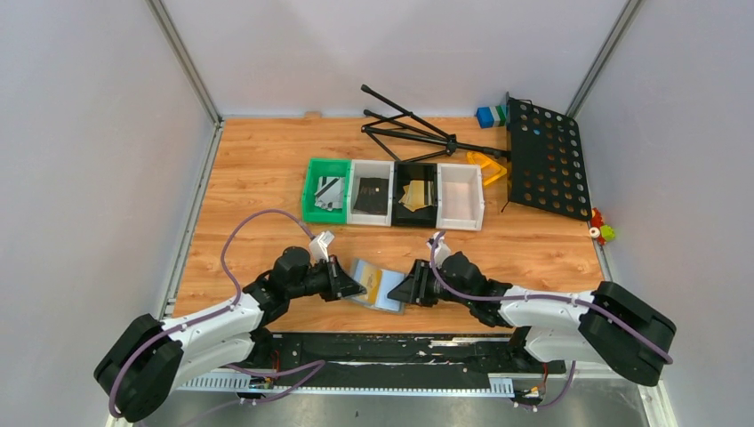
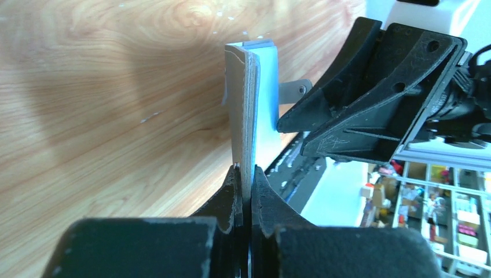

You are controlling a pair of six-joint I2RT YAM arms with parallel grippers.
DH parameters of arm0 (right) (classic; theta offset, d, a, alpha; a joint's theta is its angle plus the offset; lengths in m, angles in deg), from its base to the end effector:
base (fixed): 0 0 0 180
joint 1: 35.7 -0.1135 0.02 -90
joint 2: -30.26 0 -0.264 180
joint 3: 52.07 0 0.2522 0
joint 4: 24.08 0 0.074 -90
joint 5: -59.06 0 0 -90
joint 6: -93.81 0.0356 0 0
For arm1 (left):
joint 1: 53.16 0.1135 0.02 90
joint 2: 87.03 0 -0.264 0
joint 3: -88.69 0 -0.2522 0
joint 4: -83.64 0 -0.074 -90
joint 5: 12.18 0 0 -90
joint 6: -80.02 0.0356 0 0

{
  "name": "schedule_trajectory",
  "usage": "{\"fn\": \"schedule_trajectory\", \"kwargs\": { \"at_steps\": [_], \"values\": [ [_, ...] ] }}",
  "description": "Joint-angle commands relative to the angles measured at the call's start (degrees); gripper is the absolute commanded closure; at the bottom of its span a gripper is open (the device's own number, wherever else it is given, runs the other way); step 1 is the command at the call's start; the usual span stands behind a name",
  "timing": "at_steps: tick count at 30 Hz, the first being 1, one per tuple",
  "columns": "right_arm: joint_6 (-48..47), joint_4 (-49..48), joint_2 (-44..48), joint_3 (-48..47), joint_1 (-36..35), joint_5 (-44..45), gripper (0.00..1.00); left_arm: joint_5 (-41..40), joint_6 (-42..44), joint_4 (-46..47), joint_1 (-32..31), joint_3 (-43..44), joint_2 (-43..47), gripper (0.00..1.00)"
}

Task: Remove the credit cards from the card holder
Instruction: Remove the credit card from the card holder.

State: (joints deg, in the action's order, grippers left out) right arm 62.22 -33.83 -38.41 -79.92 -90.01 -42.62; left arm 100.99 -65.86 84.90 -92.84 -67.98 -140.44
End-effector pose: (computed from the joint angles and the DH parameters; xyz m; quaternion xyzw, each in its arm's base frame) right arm 0.1155 0.1732 0.1384 -0.0190 0.8674 0.4565 0.1973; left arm 0.1253 -0.1221 0.1476 -0.0176 0.8493 -0.4854 0.2070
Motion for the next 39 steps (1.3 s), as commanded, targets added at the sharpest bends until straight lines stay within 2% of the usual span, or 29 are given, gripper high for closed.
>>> {"fn": "schedule_trajectory", "kwargs": {
  "at_steps": [1, 7, 13, 25, 36, 39],
  "values": [
    [3.20, -8.43, 3.57, 0.56, 0.92, -1.74, 0.61, 4.59, -5.60, 11.13, 0.22, -0.14, 0.93, 1.00],
    [2.64, -7.72, 3.94, -1.52, 1.15, -3.34, 0.59, 5.84, -6.55, 12.53, 0.21, 0.00, 0.55, 1.00],
    [3.96, -8.69, 1.58, -1.60, 1.28, -3.98, 0.59, 8.04, -9.65, 18.64, 0.22, -0.69, 0.00, 1.00],
    [6.45, -16.48, -2.23, -1.08, 2.35, -6.96, 0.58, 11.16, -15.61, 29.86, 0.22, -1.69, -1.98, 1.00],
    [8.21, -21.66, -3.55, -0.88, 2.75, -8.24, 0.59, 12.38, -18.80, 35.37, 0.21, -2.31, -2.30, 1.00],
    [9.50, -24.97, -3.48, 0.15, 2.75, -8.21, 0.63, 12.37, -19.06, 35.73, 0.21, -2.51, -2.35, 1.00]
  ]
}}
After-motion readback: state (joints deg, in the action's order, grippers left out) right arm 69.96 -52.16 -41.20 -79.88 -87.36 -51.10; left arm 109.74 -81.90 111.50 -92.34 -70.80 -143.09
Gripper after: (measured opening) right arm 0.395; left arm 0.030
